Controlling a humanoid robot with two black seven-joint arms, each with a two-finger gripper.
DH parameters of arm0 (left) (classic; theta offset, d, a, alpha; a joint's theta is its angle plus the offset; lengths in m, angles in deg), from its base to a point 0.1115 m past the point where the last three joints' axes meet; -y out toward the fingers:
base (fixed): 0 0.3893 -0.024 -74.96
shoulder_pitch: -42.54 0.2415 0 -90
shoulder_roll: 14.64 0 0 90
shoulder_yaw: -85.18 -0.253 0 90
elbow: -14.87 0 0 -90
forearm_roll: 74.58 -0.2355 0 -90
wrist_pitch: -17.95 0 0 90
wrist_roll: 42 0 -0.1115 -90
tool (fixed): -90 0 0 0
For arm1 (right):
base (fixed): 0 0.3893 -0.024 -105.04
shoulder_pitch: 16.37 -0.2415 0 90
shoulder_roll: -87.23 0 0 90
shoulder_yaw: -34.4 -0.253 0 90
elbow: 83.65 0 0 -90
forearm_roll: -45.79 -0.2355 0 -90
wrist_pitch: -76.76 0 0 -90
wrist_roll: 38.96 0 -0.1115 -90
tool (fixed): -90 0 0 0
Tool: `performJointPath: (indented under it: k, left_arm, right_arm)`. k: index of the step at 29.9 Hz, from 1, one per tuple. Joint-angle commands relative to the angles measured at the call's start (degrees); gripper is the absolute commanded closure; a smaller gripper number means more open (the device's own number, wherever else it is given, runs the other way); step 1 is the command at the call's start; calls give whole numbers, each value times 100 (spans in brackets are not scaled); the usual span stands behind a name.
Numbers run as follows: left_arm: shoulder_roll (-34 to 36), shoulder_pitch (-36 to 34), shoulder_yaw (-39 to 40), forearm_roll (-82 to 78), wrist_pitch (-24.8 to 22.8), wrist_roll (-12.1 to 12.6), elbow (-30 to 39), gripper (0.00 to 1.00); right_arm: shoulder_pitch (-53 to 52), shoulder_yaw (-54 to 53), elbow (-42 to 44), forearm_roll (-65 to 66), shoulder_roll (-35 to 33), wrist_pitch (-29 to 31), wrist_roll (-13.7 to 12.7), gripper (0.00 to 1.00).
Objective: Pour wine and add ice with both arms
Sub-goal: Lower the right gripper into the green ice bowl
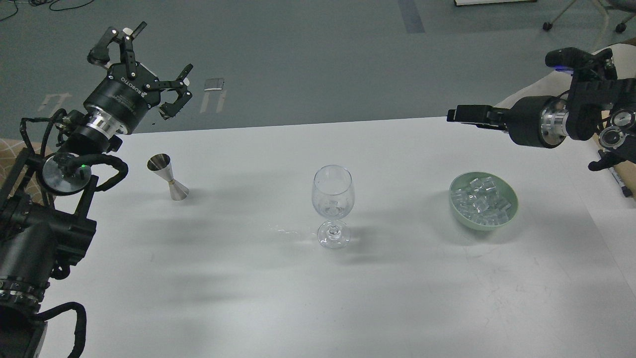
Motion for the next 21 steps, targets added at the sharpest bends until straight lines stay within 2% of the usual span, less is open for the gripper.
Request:
performJointPath:
  k: [1, 17, 21]
  left_arm:
    - [-28, -4, 8, 1, 0, -9, -8, 2]
    - [-28, 5, 8, 1, 0, -9, 1, 2]
    - [-28, 5, 8, 1, 0, -9, 1, 2]
  right_arm:
    - [11, 134, -98, 338, -19, -2, -8, 3]
    - [354, 477, -906, 867, -713, -2, -8, 5]
    - [547, 477, -942, 1094, -792, -11, -8, 11]
